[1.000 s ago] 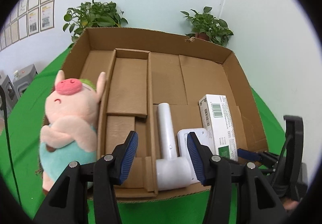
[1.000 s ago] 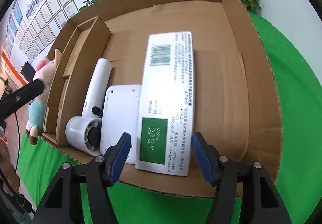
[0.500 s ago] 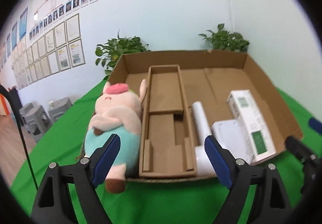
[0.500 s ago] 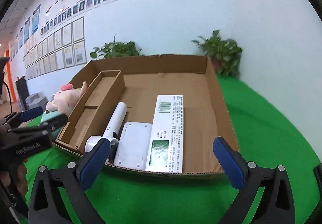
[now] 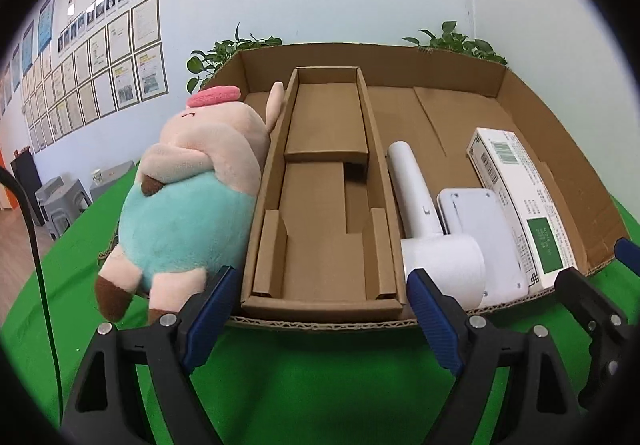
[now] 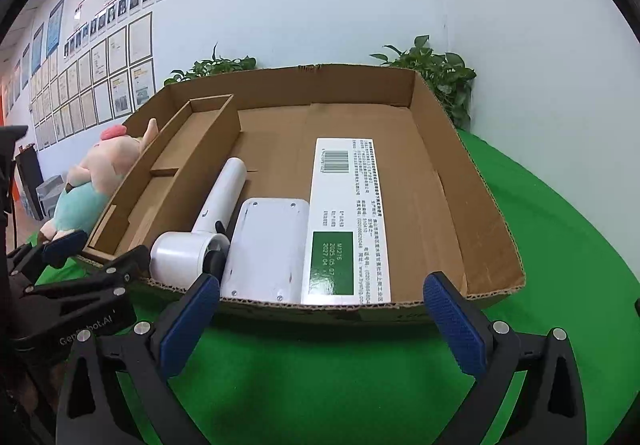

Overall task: Organize objects
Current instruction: 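Withdraw the right tool back from the tray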

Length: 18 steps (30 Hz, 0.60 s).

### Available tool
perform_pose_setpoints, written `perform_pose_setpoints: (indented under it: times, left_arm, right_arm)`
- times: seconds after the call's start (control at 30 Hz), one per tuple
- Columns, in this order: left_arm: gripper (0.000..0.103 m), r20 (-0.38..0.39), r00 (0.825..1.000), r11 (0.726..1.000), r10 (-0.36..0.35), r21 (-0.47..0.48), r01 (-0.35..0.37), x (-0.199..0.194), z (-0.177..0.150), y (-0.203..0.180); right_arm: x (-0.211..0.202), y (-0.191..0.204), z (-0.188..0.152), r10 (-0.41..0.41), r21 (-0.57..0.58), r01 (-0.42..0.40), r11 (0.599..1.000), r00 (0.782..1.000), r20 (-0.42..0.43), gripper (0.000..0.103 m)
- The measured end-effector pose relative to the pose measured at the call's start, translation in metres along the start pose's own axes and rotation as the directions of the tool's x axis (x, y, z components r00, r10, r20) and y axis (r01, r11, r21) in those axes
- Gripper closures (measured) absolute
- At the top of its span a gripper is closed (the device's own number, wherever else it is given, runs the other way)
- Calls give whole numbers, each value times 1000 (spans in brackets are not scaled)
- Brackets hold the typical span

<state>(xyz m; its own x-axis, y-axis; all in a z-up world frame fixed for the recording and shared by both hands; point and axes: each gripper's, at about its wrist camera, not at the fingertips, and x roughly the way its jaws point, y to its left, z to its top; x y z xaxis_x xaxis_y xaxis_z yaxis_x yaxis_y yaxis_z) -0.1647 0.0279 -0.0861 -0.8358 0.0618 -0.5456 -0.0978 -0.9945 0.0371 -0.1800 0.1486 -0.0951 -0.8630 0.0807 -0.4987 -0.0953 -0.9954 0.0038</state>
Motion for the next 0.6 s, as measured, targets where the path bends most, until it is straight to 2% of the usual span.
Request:
perform_pose_setpoints:
  times: [0.2,0.4,0.6]
  left_arm:
    - [12,-20,1000,1000,-5,14,5,2,0,-3]
    - [11,-23,1000,1000,-9,10,9,1,0,-1]
    - [10,-27,1000,1000,-9,9,9,0,0,0]
  right_arm:
    - [11,0,3,3,5,-3,1000,999,-51,0]
    - [15,8,3,-37,-23,35,999,997,-67,0]
    - [18,9,4,-35,-22,34,999,997,-67,0]
